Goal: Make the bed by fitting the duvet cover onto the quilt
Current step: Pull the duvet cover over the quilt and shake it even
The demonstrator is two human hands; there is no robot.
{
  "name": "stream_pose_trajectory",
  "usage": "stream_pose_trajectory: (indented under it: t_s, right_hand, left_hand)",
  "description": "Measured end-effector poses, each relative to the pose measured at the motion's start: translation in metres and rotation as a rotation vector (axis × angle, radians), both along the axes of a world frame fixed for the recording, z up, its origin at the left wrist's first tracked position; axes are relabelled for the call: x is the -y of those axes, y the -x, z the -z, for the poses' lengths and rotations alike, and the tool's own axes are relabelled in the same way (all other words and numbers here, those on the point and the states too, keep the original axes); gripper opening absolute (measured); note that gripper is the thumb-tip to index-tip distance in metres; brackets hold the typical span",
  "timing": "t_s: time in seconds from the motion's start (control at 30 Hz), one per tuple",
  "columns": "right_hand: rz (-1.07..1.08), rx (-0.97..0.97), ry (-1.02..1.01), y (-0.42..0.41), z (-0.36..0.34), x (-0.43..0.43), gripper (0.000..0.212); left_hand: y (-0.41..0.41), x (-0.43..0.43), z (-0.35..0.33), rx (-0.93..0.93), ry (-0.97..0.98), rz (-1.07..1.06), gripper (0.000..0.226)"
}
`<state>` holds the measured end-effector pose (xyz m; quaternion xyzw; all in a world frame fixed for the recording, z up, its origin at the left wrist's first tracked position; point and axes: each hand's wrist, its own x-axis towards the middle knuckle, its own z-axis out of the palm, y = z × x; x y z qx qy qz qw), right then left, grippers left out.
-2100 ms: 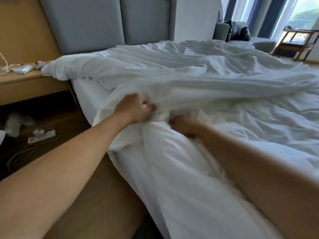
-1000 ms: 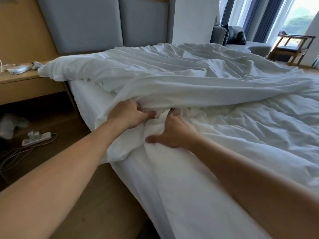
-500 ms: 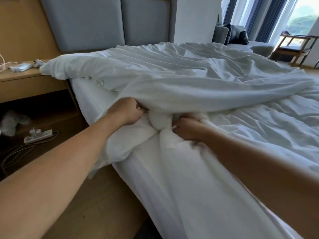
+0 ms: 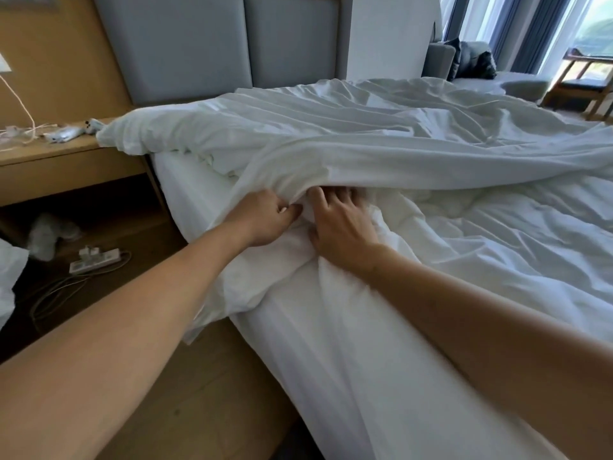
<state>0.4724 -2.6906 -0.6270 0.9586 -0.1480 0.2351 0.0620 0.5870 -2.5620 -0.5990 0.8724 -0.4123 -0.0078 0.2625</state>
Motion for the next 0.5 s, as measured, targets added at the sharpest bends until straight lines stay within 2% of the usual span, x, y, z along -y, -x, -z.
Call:
stream_pose_trajectory:
  t_s: [0.13,0.3,0.37,0.43,0.5]
  right_hand:
    - [-0.100,0.044,0.131,-0.006,-0.009,0.019,0.046]
    - [-0.146,-0.080,0.040,-0.022,-0.023,0.020,0.053]
    - [-0.142,-0.156,-0.025,-0.032,-0.030,0.026,0.056]
    - [-0.123,-0.224,-0.075,-0.043,-0.039,0.032,0.058]
    - [-0.115,-0.314,-0.136,-0.054,-0.046,0.034,0.054]
  left_hand:
    - [0.001,0.003,0.001,0.011,-0.015,0.040,0.061]
    - [0.002,-0.003,0.010,0.152,0.013,0.009,0.059]
    - [0.000,-0.010,0.017,0.316,0.043,-0.095,0.052]
    - [0.004,-0.011,0.029,0.443,0.098,-0.290,0.045]
    - [0.012,-0.004,0.040,0.409,0.143,-0.428,0.050]
